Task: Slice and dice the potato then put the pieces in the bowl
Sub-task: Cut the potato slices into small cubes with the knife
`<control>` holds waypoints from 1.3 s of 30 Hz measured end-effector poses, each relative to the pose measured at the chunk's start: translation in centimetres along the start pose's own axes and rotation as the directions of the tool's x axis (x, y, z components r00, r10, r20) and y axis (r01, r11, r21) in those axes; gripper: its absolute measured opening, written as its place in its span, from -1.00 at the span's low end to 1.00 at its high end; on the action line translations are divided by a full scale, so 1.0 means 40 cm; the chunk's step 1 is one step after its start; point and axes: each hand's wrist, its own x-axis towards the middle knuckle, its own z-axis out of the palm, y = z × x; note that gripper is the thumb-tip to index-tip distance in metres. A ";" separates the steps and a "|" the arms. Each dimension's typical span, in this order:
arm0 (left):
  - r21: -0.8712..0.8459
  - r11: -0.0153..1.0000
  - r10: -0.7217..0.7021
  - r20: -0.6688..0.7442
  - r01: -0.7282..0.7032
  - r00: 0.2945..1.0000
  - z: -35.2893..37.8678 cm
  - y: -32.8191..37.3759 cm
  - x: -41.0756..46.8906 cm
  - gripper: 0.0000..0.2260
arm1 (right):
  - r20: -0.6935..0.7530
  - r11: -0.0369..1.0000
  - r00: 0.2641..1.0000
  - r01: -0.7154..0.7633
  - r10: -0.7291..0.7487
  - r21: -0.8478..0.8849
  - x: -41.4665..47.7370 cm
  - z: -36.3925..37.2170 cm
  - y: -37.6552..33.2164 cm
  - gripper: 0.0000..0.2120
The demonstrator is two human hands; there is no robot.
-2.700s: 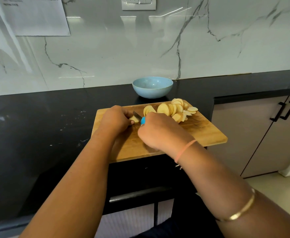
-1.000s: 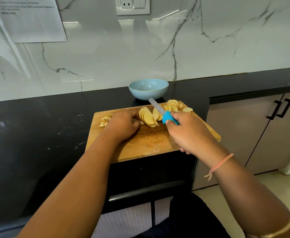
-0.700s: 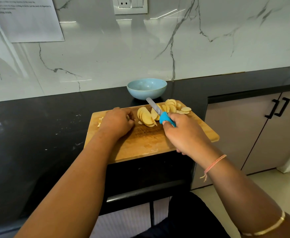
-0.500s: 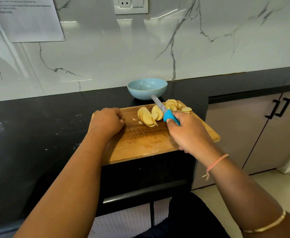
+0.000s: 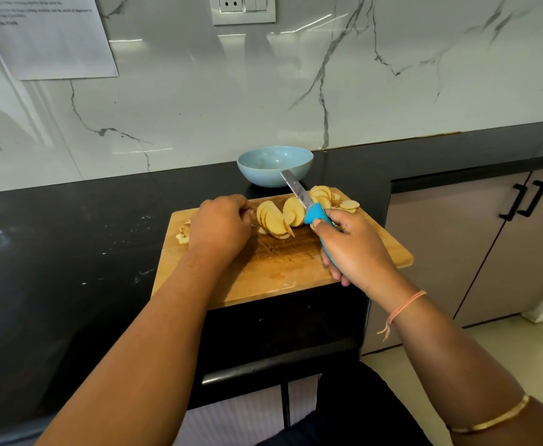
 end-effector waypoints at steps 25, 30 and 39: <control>-0.130 0.975 -0.162 0.154 0.182 0.975 0.045 0.078 -0.006 -0.81 | 0.029 0.998 0.998 -0.048 0.047 0.033 0.005 -0.004 0.002 -0.68; -0.051 0.982 -0.174 0.146 0.183 0.974 0.045 0.070 -0.010 -0.48 | 0.033 0.999 0.998 -0.046 0.045 0.025 0.001 -0.004 0.000 -0.67; 0.002 1.000 -0.001 0.079 0.001 0.997 0.053 0.095 -0.024 -0.57 | 0.025 0.999 0.999 -0.039 0.038 0.019 0.001 -0.004 -0.001 -0.70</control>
